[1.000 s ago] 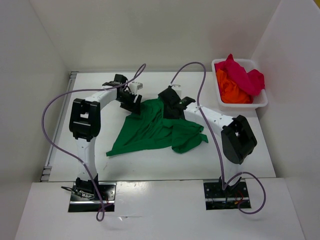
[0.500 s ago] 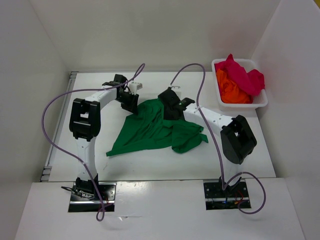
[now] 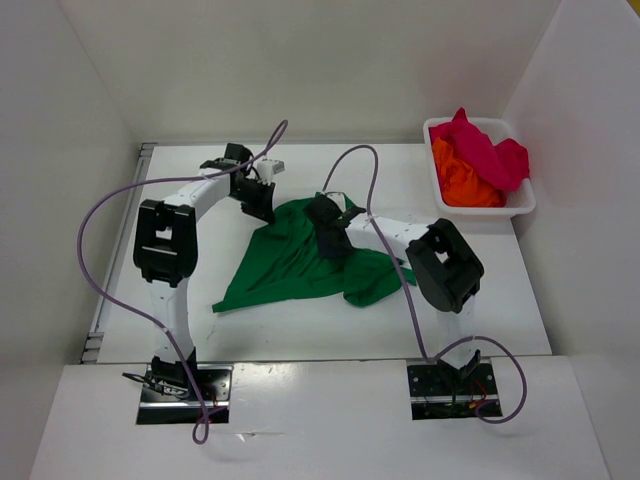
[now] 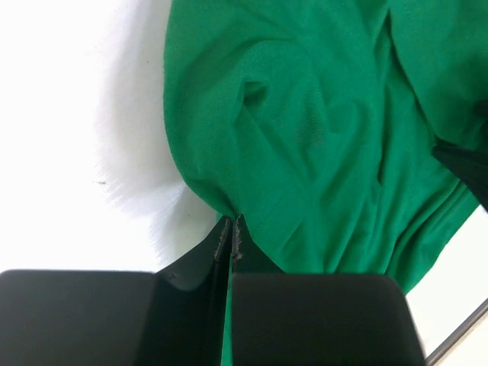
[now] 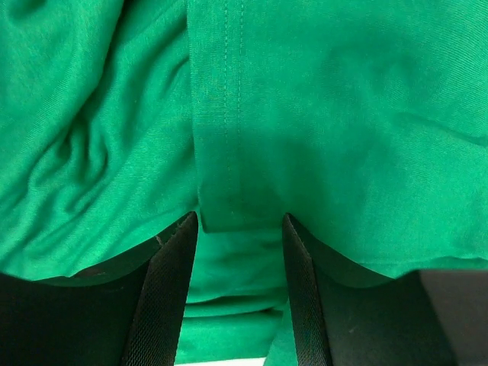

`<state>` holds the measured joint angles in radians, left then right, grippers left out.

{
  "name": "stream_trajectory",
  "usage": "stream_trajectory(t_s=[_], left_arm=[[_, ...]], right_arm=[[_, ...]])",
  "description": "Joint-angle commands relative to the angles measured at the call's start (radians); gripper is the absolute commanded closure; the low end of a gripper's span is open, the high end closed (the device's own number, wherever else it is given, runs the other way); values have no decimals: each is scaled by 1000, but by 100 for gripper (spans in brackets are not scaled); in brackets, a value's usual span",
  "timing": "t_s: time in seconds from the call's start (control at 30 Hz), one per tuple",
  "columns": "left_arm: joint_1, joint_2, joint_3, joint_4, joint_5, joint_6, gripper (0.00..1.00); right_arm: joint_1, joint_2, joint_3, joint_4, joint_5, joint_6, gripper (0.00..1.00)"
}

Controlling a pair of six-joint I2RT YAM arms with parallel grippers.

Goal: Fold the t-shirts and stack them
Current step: Flatten out the tshirt

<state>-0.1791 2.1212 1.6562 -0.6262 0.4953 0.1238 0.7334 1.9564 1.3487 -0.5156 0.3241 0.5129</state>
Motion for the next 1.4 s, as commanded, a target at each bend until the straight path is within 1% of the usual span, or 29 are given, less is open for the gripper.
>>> stream_trajectory(t_s=[0.0,0.13,0.23,0.27,0.3,0.33,0.4,0.43,0.53,0.57,0.8,0.83,0.93,1.03,1.1,1.33,1.37], left_arm=[[-2,-60,5,-15,6,5,99],[-2,-69,5,-15,-15,16,99],[-2,-69,5,-15,-34,26,99],[-2,-69,5,-15,-44,27,96],[-2,-78,5,-15,-57,27,94],[-2,-78,5,-15,-57,36,90],[-2,-78,5,-15,-66,36,69],[-2,-78,5,-15,-66,36,61],[-2,-56,-4,-24,-66,36,55],[-2,-46,-4,-24,-55,36,54],[-2,6,14,-43,-43,36,53],[-2,6,14,-43,-81,36,53],[-2,-3,14,-43,-107,25,50],[9,-3,2,-33,-107,25,50],[9,-3,-9,-43,-81,25,50],[9,20,-41,-64,-72,34,50],[9,29,-41,-64,-40,43,52]], right_arm=[[12,26,40,34,-2,-36,46],[12,44,40,34,21,-36,46],[12,53,40,34,56,-36,54],[12,53,49,34,67,-27,60],[12,53,49,34,79,-27,62],[12,41,49,34,79,-27,62],[12,32,49,34,90,-27,62],[12,32,49,34,101,-27,63],[12,22,49,34,101,-27,74],[12,22,49,34,101,-27,82],[12,-1,49,34,122,-27,99],[12,-1,49,34,134,-27,100],[12,-20,49,23,144,-27,100],[12,-45,49,23,155,-27,100],[12,-56,49,23,164,-27,100],[12,-74,49,14,184,-27,100],[12,-74,49,14,202,-27,100]])
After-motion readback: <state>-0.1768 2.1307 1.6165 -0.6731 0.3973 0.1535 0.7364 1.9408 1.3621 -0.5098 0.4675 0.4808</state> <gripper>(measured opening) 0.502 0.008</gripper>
